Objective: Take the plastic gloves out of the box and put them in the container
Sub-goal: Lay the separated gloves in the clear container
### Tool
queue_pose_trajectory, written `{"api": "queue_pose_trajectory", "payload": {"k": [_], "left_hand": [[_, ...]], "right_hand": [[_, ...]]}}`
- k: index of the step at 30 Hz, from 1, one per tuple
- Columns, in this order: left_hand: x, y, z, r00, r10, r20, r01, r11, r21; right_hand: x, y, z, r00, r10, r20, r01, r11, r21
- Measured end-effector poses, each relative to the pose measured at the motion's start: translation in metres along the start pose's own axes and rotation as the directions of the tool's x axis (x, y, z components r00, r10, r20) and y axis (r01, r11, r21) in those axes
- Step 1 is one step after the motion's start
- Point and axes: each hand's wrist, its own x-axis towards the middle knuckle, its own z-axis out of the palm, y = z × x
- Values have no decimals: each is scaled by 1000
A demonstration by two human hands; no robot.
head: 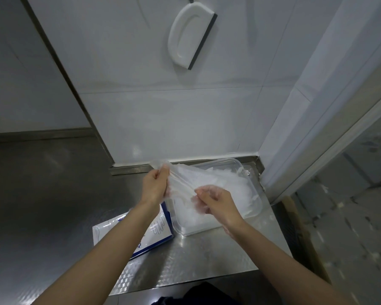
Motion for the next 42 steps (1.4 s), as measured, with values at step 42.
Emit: {"api": "queue_pose_trajectory", "payload": {"k": [42], "left_hand": [[9,4,-5,392,371,842,-906,-4,424]], "right_hand": [[57,-17,-92,773,-349,530,584,67,-809]]}}
